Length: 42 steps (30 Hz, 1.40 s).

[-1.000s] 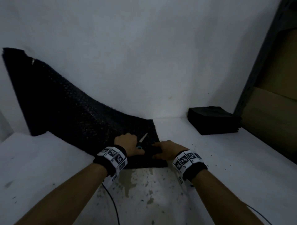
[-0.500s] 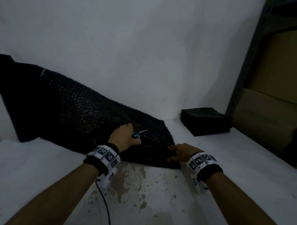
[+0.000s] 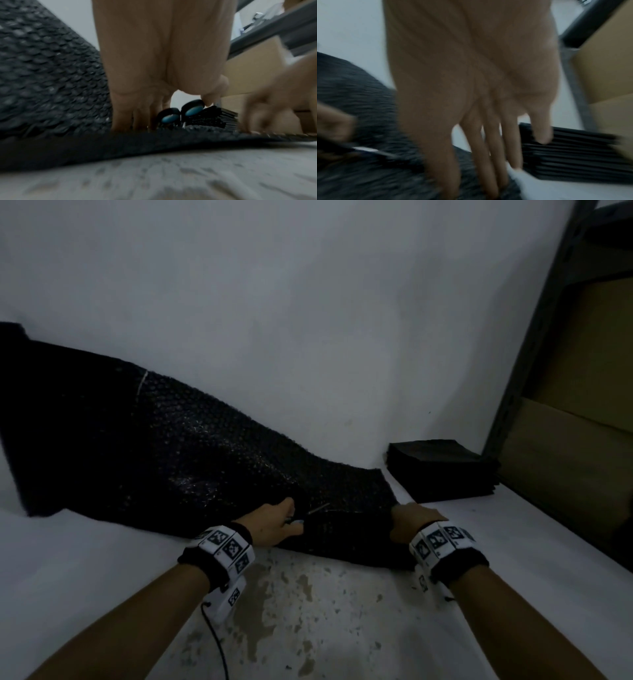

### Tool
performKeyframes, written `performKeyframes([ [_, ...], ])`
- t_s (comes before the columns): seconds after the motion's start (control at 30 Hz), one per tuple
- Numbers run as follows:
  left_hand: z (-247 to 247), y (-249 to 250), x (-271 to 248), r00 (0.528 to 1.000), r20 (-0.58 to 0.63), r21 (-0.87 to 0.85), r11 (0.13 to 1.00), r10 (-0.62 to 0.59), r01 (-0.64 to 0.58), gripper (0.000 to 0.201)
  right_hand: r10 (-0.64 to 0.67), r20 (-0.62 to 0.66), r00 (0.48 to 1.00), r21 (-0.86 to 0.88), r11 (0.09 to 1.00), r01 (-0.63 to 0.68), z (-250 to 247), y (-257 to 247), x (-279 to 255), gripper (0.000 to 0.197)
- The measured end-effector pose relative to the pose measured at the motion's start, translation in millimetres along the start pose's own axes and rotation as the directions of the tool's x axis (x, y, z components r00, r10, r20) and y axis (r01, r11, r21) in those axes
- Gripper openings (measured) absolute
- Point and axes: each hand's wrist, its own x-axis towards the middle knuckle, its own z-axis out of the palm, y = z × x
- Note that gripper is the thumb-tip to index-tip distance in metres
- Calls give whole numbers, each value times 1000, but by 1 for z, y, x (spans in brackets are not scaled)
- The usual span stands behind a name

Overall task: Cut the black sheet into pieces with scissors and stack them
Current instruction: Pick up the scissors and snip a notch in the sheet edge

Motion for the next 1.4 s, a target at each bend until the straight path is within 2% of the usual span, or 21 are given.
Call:
performKeyframes([
  [0.07, -1, 1, 2, 999, 48, 45, 999, -2, 0, 33, -63, -95, 993, 85, 994, 71, -2, -16, 8, 38],
  [0.1, -1, 2, 2, 998, 64, 59, 998, -4, 0, 34, -126, -104, 987, 128, 982, 139, -3, -26, 13, 45],
  [0.13, -1, 3, 3, 997, 73, 68, 998, -6, 1, 35, -195, -92, 977, 165, 964, 208, 0, -36, 18, 52],
  [0.2, -1, 5, 3, 996, 85, 89, 996, -12, 5, 37, -257, 33, 966, 240, 940, 242, -1, -52, 30, 60],
  [0.3, -2, 6, 1, 994, 105, 107, 994, -27, 16, 38, -223, 194, 955, 188, 964, 187, 6, -64, 45, 61],
  [0.43, -9, 4, -6, 991, 132, 170, 986, -25, 3, 43, -144, 282, 949, 84, 989, 125, 5, -69, 58, 65],
  [0.6, -18, 4, -7, 991, 126, 239, 971, -47, 16, 39, -167, 296, 941, -14, 984, 179, 10, -69, 68, 67],
  [0.73, -28, 0, 2, 998, 60, 149, 988, 26, -35, 35, -148, 288, 946, -30, 986, 163, 16, -67, 79, 92],
  [0.87, -29, -2, 11, 997, -5, 24, 997, 80, -80, 32, -103, 276, 956, 34, 995, 97, 13, -69, 70, 100],
  [1.03, -25, -10, 27, 1000, 5, 35, 999, -12, 11, 34, -123, 228, 966, 101, 990, 103, 24, -55, 62, 124],
  [1.17, -20, -17, 36, 994, 42, 3, 995, -99, 99, 53, -168, 228, 959, 112, 983, 145, 30, -43, 58, 127],
  [1.3, -23, -13, 39, 993, 57, 14, 995, -102, 101, 52, -187, 195, 963, 142, 977, 161, 23, -41, 53, 126],
  [1.37, -27, -12, 37, 995, 51, 1, 997, -82, 82, 48, -219, 145, 965, 225, 957, 183, 14, -42, 50, 114],
  [1.4, -28, -11, 36, 997, 38, -4, 998, -67, 67, 43, -228, 86, 970, 280, 940, 196, 9, -41, 48, 99],
])
